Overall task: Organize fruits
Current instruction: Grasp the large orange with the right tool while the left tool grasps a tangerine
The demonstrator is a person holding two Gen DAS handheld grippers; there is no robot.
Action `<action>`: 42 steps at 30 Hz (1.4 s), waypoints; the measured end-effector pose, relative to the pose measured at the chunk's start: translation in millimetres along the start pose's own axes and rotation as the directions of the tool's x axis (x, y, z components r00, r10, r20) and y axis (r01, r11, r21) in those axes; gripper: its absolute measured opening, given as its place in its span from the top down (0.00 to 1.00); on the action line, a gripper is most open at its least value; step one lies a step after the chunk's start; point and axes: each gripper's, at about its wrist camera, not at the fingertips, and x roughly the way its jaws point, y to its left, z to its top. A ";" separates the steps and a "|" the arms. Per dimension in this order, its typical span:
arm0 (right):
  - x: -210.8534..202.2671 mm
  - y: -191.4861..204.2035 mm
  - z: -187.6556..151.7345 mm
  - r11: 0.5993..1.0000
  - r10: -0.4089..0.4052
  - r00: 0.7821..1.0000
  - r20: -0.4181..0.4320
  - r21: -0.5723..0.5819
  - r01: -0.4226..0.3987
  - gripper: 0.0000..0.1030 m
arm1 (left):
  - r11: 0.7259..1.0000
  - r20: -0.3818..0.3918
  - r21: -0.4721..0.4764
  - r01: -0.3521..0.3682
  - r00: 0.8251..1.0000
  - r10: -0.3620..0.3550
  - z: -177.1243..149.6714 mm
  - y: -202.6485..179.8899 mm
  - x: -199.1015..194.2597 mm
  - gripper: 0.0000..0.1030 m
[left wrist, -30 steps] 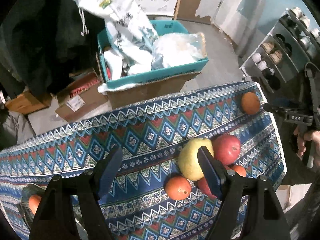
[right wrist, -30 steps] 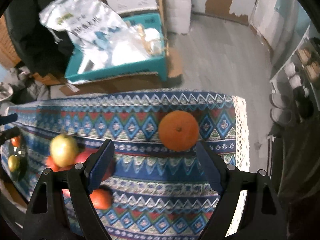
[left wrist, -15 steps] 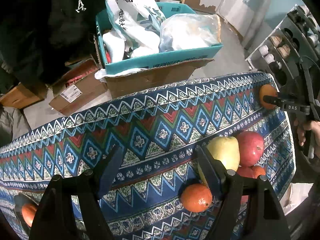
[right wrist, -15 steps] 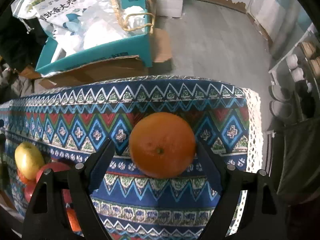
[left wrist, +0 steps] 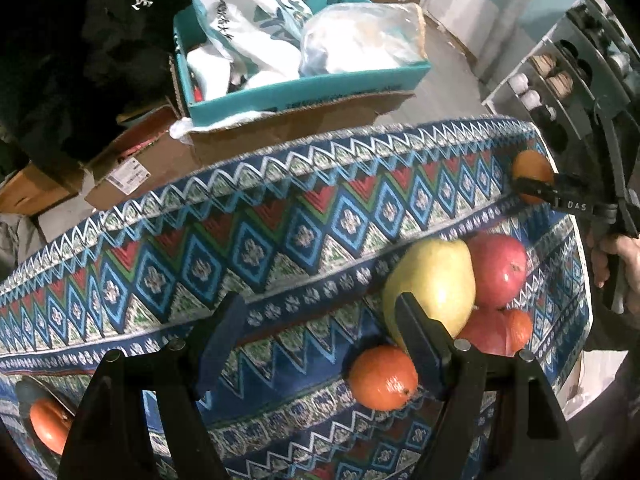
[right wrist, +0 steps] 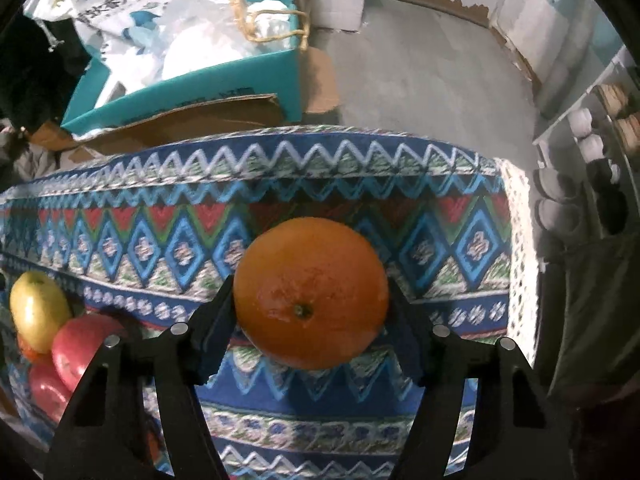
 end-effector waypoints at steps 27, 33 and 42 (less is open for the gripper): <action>-70.6 72.7 -69.8 0.974 0.222 0.973 0.064 -0.050 -0.220 0.33 | 0.997 -0.082 0.069 0.028 0.996 -0.022 -47.6 -36.6 31.2 0.36; -71.4 81.8 -71.9 0.970 0.237 0.969 0.064 -0.065 -0.233 0.33 | 0.994 -0.077 0.097 0.048 0.996 -0.041 -50.0 -41.5 33.4 0.52; -79.5 95.9 -70.5 0.968 0.240 0.967 0.083 -0.100 -0.232 0.33 | 0.992 -0.012 0.127 0.008 1.000 -0.007 -57.9 -43.9 14.0 0.54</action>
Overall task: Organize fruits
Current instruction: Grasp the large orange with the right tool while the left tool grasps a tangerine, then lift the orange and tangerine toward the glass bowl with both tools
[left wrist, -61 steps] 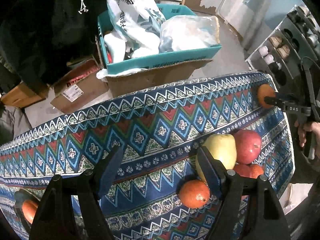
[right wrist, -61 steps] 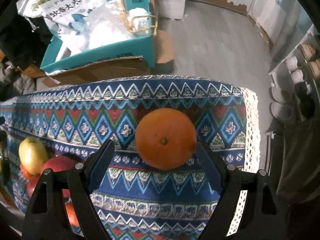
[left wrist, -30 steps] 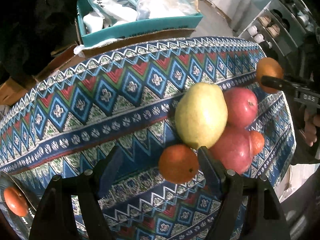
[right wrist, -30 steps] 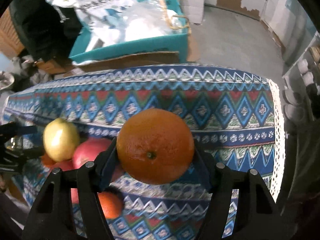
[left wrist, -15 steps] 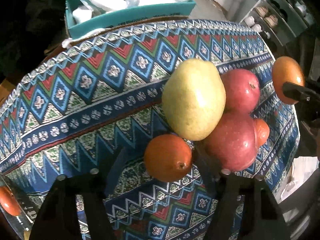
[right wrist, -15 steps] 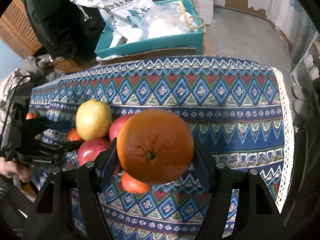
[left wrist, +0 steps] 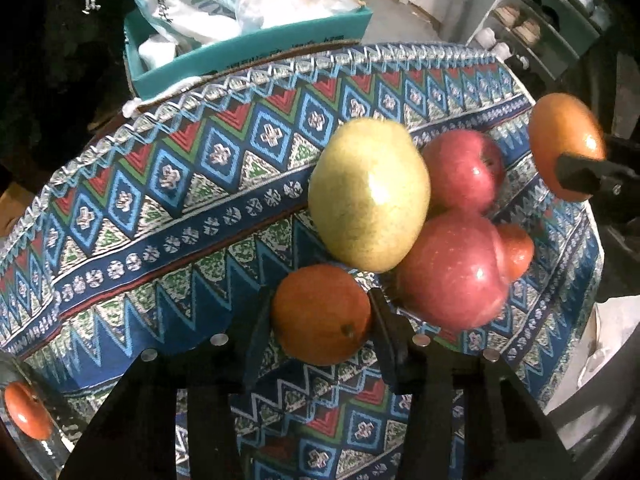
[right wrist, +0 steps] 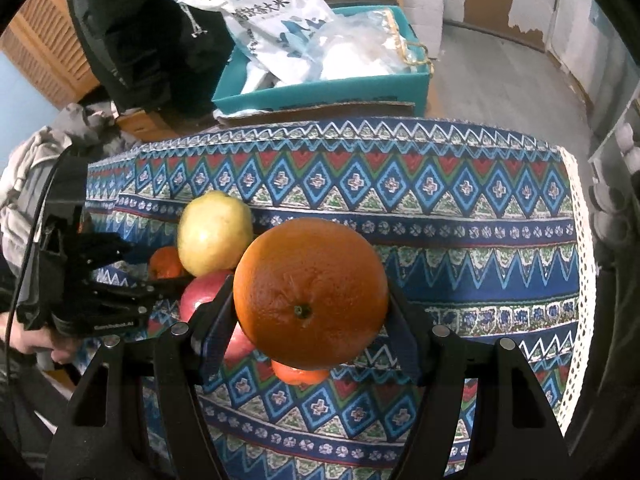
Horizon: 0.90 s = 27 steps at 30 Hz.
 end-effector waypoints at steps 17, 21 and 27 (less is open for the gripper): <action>-45.8 52.7 5.2 0.996 0.051 0.991 0.120 -0.079 -0.042 0.33 | 1.000 0.164 -0.018 -0.008 0.986 0.010 -3.5 -3.4 -99.5 0.54; -61.2 65.8 8.3 0.994 0.061 0.986 0.156 -0.102 -0.045 0.33 | 1.000 0.210 -0.009 -0.014 0.978 0.015 -8.8 -5.9 -123.6 0.54; -81.9 86.2 12.1 0.989 0.088 0.976 0.199 -0.134 -0.062 0.33 | 1.000 0.271 -0.023 0.002 0.963 0.004 -18.0 -6.5 -159.7 0.54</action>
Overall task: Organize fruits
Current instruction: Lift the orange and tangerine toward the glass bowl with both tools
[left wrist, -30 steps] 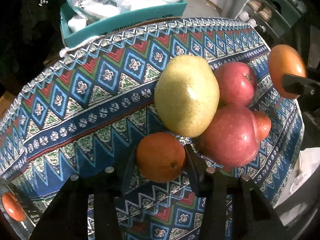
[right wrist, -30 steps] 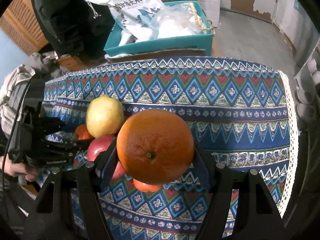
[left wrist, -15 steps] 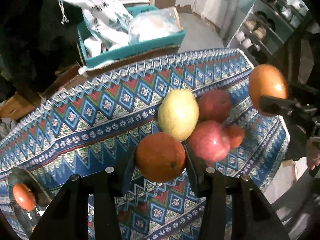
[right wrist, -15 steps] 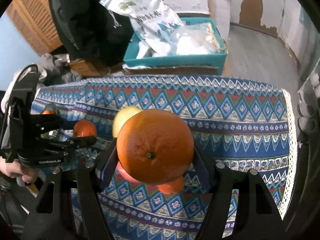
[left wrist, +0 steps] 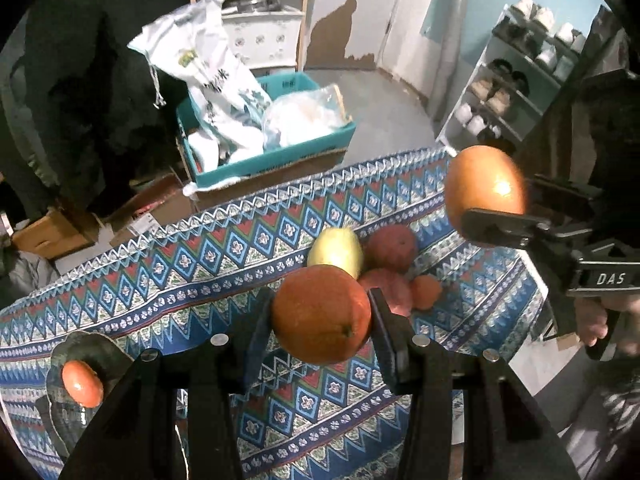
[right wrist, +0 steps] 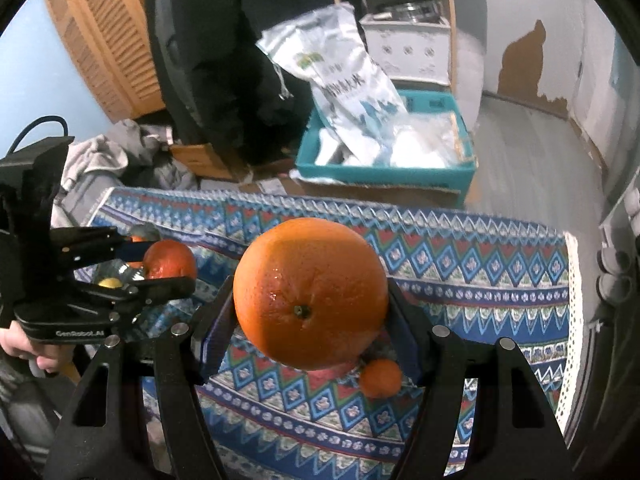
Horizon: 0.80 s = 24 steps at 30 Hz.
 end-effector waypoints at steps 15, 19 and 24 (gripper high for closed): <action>-25.9 53.4 33.3 0.994 0.084 0.993 0.082 -0.073 -0.078 0.33 | 1.000 0.110 -0.024 -0.007 0.994 0.010 -8.6 4.4 -55.9 0.54; -26.2 69.5 40.1 0.991 0.103 0.991 0.085 -0.094 -0.095 0.33 | 0.999 0.147 -0.035 -0.030 0.988 0.034 -13.2 11.4 -72.3 0.54; -26.2 90.3 46.8 0.985 0.131 0.987 0.089 -0.129 -0.119 0.33 | 0.997 0.170 -0.068 -0.029 0.985 0.040 -19.6 26.0 -91.2 0.54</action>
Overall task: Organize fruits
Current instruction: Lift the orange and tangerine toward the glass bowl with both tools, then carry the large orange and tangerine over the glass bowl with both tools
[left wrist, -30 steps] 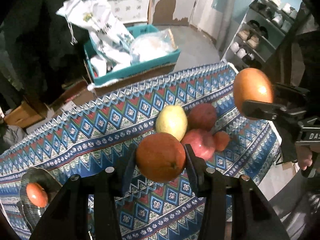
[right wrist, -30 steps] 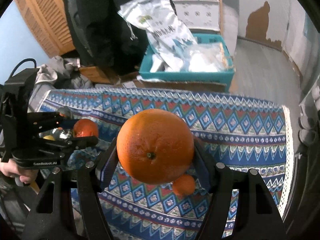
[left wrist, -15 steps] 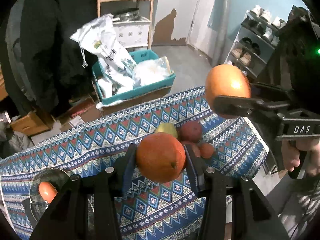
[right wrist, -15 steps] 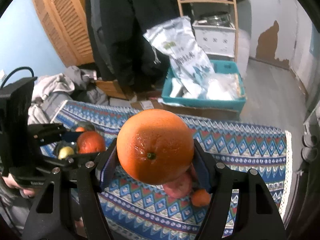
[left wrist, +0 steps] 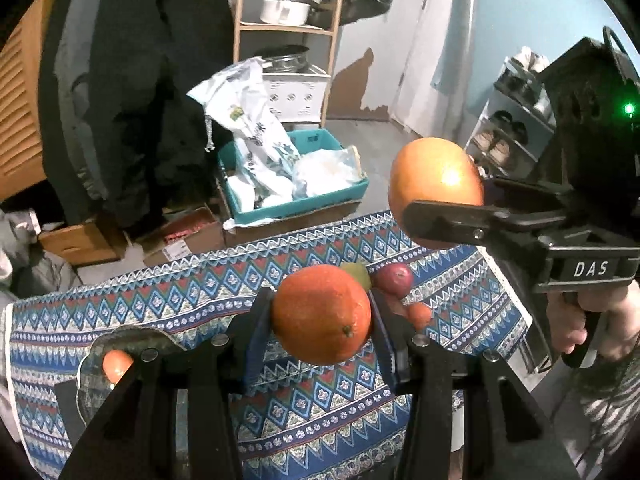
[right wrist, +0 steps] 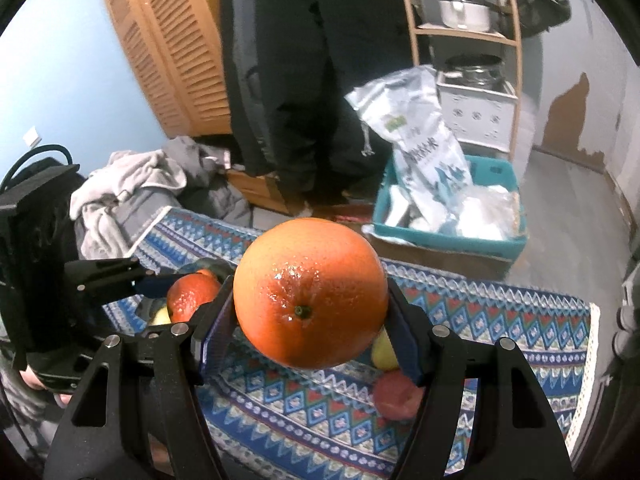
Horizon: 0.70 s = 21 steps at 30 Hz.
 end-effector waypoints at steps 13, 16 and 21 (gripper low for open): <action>16.7 52.8 17.4 0.995 0.070 0.998 -0.006 -0.073 -0.070 0.33 | 0.996 0.049 -0.075 -0.043 0.998 0.047 -16.2 39.1 -42.8 0.54; 22.7 66.2 21.2 0.992 0.085 0.996 -0.012 -0.088 -0.086 0.33 | 0.994 0.053 -0.093 -0.060 0.997 0.065 -20.7 50.2 -49.0 0.54; 36.8 84.8 25.6 0.987 0.114 0.993 -0.027 -0.107 -0.116 0.33 | 0.988 0.056 -0.135 -0.076 0.995 0.085 -30.1 72.4 -58.6 0.54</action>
